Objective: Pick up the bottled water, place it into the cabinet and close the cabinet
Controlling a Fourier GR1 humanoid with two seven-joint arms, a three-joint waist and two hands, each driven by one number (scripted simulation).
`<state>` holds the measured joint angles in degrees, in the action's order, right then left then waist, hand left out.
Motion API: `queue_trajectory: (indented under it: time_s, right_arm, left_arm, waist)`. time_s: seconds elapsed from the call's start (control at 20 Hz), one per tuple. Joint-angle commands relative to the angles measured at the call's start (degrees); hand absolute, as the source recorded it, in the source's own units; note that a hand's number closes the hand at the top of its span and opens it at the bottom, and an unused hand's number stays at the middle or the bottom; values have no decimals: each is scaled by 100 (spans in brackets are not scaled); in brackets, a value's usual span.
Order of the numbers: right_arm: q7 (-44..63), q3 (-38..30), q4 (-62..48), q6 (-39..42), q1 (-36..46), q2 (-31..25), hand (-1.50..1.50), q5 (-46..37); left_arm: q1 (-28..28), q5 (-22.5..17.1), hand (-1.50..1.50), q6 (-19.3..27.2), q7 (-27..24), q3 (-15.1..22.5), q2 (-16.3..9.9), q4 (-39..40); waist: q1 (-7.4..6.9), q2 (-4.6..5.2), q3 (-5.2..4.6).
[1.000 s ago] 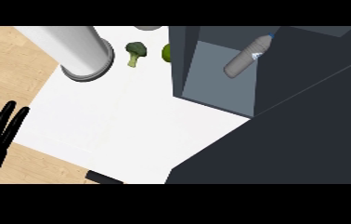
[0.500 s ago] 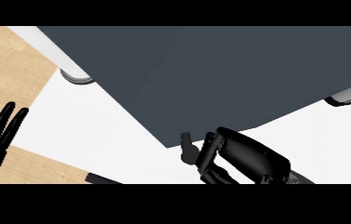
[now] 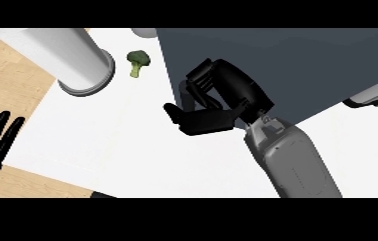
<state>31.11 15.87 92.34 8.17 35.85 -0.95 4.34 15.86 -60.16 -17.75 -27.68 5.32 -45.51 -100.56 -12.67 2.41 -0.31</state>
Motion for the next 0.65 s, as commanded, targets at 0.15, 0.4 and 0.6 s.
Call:
queue_trajectory:
  time_s: [0.15, 0.4, 0.6]
  right_arm:
    - [-182, -501, -1342, -1253, 1290, 94, 150, 48]
    - [-247, -663, -1578, -1725, 1402, 95, -150, 381]
    - [-250, -583, -1795, -1952, 1570, 95, -150, 451]
  left_arm:
    - [33, -59, -150, -116, -23, -70, 18, 100]
    - [136, -114, -150, -171, -94, -128, 76, 108]
    - [205, -7, -150, -188, -108, -77, 103, 119]
  waist:
    - [68, 10, 8]
    - [103, 11, 16]
    - [170, 5, 13]
